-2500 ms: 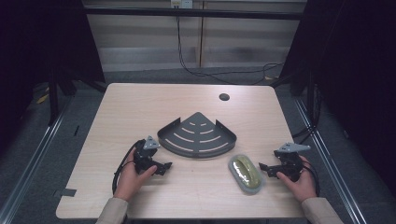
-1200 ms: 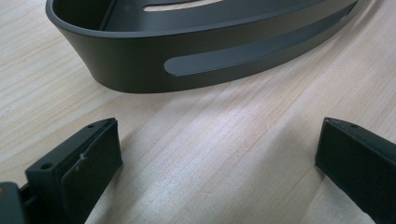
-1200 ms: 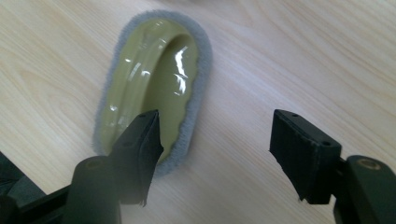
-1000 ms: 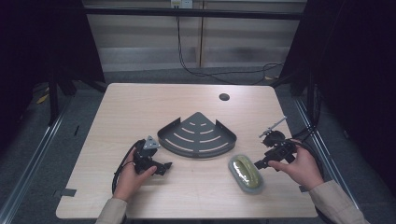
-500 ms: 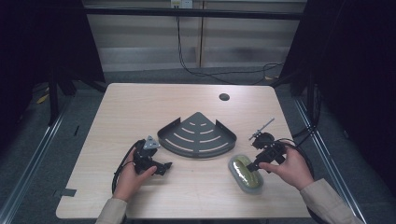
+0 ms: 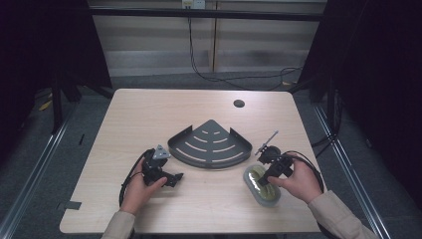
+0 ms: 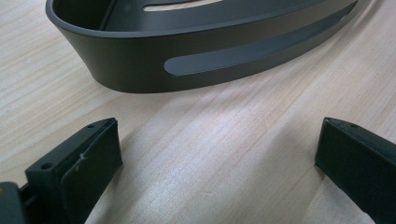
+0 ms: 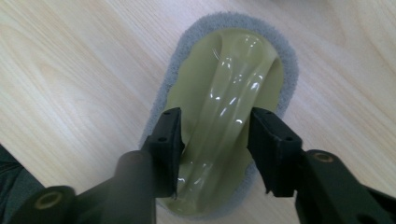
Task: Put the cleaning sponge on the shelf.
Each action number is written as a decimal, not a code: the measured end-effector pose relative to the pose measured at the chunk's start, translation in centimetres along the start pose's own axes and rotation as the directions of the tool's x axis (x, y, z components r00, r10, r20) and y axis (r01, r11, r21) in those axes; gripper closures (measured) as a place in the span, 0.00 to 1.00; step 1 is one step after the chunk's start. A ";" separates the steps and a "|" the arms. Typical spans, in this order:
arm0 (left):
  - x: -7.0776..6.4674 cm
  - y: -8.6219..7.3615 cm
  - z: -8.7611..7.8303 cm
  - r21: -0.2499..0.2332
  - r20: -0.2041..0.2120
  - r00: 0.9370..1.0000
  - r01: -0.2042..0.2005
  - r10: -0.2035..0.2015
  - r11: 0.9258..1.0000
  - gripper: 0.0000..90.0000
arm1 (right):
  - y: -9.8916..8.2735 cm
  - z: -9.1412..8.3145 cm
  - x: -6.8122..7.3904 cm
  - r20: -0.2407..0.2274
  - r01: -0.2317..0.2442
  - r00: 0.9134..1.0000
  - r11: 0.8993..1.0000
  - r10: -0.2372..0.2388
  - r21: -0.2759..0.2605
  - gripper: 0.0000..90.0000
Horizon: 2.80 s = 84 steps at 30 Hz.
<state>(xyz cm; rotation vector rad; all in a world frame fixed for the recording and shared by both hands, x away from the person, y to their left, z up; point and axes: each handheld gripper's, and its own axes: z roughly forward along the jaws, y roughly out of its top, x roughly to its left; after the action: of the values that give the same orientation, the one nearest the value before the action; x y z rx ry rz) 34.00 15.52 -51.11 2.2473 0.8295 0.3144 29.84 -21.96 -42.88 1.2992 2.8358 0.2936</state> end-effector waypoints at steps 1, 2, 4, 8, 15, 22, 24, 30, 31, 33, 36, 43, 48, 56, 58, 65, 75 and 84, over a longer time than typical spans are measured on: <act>0.0 0.0 0.0 0.000 0.000 1.000 0.000 0.000 1.000 0.00 | 0.0 0.0 0.0 0.000 0.000 1.000 1.000 0.000 0.000 0.67; 0.0 0.0 0.0 0.000 0.000 1.000 0.000 0.000 1.000 0.00 | 0.0 0.0 0.1 0.006 0.001 1.000 1.000 -0.001 -0.003 0.73; 0.0 0.0 0.0 0.004 0.001 1.000 -0.001 0.001 1.000 0.00 | 0.0 -0.1 0.2 0.013 0.011 1.000 1.000 -0.011 0.001 0.78; 0.0 0.0 0.0 0.000 0.000 1.000 0.000 0.000 1.000 0.00 | 0.2 -0.7 0.1 -0.012 0.024 1.000 1.000 -0.024 0.004 0.80; 0.0 0.0 0.0 0.006 0.001 1.000 -0.001 0.001 1.000 0.00 | 0.6 -1.8 -0.4 -0.017 0.015 1.000 1.000 -0.015 -0.006 0.80; 0.0 0.0 0.0 0.001 0.000 1.000 -0.001 0.001 1.000 0.00 | 1.4 -2.9 -0.7 -0.005 0.022 1.000 1.000 -0.022 0.001 0.80; 0.0 0.0 0.0 0.001 -0.001 1.000 0.000 0.000 1.000 0.00 | 1.7 -3.3 -0.9 -0.003 0.024 1.000 1.000 -0.024 0.000 0.80; 0.0 0.0 0.0 -0.006 -0.002 1.000 0.000 0.000 1.000 0.00 | 2.7 -4.5 -1.2 -0.006 0.021 1.000 1.000 -0.021 -0.002 0.80; 0.0 0.0 0.0 0.000 -0.002 1.000 -0.001 0.001 1.000 0.00 | 2.9 -4.7 -1.3 -0.002 0.022 1.000 1.000 -0.022 -0.008 0.80; 0.0 0.0 0.0 -0.005 -0.001 1.000 0.000 0.000 1.000 0.00 | 3.2 -5.1 -1.4 0.001 0.022 1.000 1.000 -0.022 -0.012 0.80; 0.0 0.0 0.0 -0.002 -0.003 1.000 0.001 -0.001 1.000 0.00 | 3.5 -5.4 -1.5 0.000 0.017 1.000 1.000 -0.017 -0.018 0.80; 0.0 0.0 0.0 0.003 -0.001 1.000 -0.001 0.001 1.000 0.00 | 4.8 -6.2 -1.9 0.010 0.007 1.000 1.000 -0.006 -0.030 0.80; 0.0 0.0 0.0 -0.004 -0.003 1.000 0.000 0.000 1.000 0.00 | 6.0 -6.7 -2.2 0.019 -0.001 1.000 1.000 0.002 -0.027 0.80; 0.0 0.0 -0.1 0.007 0.002 1.000 -0.002 0.002 1.000 0.00 | 7.7 -7.3 -2.4 0.013 -0.017 1.000 0.999 0.017 -0.046 0.80; 0.0 0.0 0.0 0.002 0.002 1.000 -0.002 0.002 1.000 0.00 | 7.9 -7.3 -2.5 0.015 -0.020 1.000 0.999 0.020 -0.044 0.80; 0.0 0.0 0.0 0.003 0.003 1.000 -0.001 0.001 1.000 0.00 | 9.5 -7.3 -2.9 0.017 -0.046 0.999 0.998 0.046 -0.047 0.80; 0.0 0.0 -0.1 0.005 0.005 1.000 -0.003 0.003 1.000 0.00 | 11.4 -6.8 -3.6 0.024 -0.068 0.997 0.996 0.070 -0.049 0.80; 0.0 0.0 0.0 0.003 0.003 1.000 -0.001 0.001 1.000 0.00 | 12.7 -6.8 -3.8 0.036 -0.085 0.996 0.995 0.087 -0.050 0.80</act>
<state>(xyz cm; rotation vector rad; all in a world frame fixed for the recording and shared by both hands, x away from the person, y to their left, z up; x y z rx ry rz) 34.03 15.54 -51.07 2.2506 0.8277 0.3101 41.30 -17.78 -34.30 1.4043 2.7279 0.3332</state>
